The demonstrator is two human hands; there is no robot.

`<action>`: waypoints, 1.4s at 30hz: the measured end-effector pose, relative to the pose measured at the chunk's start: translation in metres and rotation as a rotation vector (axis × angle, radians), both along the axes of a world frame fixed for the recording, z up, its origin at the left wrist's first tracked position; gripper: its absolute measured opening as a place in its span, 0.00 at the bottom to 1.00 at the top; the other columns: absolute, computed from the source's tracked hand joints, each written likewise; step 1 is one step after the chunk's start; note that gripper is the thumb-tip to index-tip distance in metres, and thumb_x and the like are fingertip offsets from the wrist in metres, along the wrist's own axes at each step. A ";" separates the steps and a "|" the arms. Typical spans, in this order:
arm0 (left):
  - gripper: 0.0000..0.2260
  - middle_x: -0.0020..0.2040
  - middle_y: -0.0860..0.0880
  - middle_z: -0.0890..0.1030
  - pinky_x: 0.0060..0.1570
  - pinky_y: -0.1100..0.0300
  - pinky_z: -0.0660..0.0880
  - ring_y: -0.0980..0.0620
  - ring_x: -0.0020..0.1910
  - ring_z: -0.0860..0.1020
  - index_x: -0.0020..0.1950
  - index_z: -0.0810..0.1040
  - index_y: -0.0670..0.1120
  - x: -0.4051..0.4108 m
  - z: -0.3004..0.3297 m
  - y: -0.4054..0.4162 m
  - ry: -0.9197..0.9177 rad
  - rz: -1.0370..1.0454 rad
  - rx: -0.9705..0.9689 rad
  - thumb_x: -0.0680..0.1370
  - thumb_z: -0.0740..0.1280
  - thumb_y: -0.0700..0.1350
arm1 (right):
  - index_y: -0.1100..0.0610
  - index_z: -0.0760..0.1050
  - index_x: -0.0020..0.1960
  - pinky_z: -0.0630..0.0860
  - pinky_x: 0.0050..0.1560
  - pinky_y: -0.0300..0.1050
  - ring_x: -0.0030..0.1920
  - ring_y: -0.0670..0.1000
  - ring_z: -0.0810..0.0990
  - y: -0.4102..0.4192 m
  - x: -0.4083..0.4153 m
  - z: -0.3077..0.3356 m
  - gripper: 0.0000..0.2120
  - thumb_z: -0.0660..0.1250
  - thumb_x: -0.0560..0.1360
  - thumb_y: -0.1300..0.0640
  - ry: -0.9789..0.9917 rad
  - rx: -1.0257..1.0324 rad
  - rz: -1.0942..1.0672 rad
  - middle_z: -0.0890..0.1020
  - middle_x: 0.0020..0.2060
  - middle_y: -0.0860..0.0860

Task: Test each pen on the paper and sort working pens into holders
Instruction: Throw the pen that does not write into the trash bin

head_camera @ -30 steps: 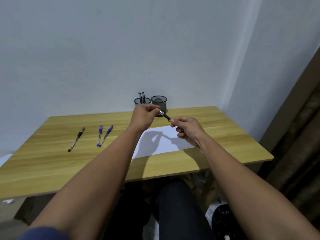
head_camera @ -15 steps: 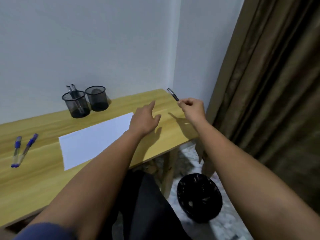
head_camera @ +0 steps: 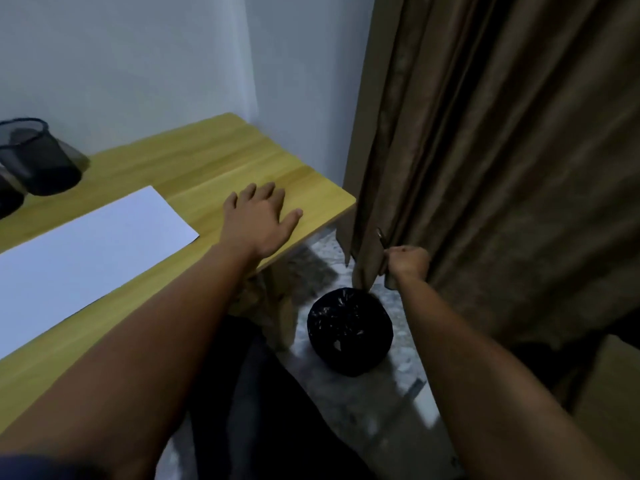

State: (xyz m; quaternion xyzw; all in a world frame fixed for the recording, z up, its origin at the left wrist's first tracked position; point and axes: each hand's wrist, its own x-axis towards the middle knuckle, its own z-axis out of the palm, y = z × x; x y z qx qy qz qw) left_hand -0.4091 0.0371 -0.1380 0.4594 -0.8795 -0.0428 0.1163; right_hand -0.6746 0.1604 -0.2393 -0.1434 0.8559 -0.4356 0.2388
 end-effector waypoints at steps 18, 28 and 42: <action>0.29 0.79 0.48 0.66 0.73 0.39 0.58 0.41 0.78 0.61 0.72 0.71 0.51 0.000 0.011 0.002 -0.039 0.005 0.027 0.80 0.51 0.67 | 0.54 0.85 0.49 0.71 0.46 0.40 0.53 0.57 0.85 -0.017 0.020 0.067 0.08 0.67 0.80 0.59 0.242 -0.190 0.074 0.88 0.50 0.55; 0.25 0.69 0.48 0.77 0.63 0.45 0.71 0.42 0.68 0.72 0.70 0.75 0.52 0.073 0.068 0.012 -0.004 0.086 -0.056 0.79 0.60 0.64 | 0.57 0.77 0.36 0.72 0.42 0.45 0.40 0.54 0.81 -0.078 0.106 0.172 0.12 0.70 0.78 0.56 0.498 -0.256 0.582 0.82 0.34 0.54; 0.16 0.67 0.52 0.78 0.60 0.47 0.70 0.45 0.66 0.73 0.68 0.77 0.54 0.391 0.085 0.041 0.068 0.657 -0.113 0.81 0.62 0.53 | 0.58 0.81 0.40 0.77 0.44 0.48 0.39 0.51 0.79 -0.131 0.439 0.198 0.10 0.70 0.79 0.56 0.449 -0.305 1.295 0.83 0.35 0.50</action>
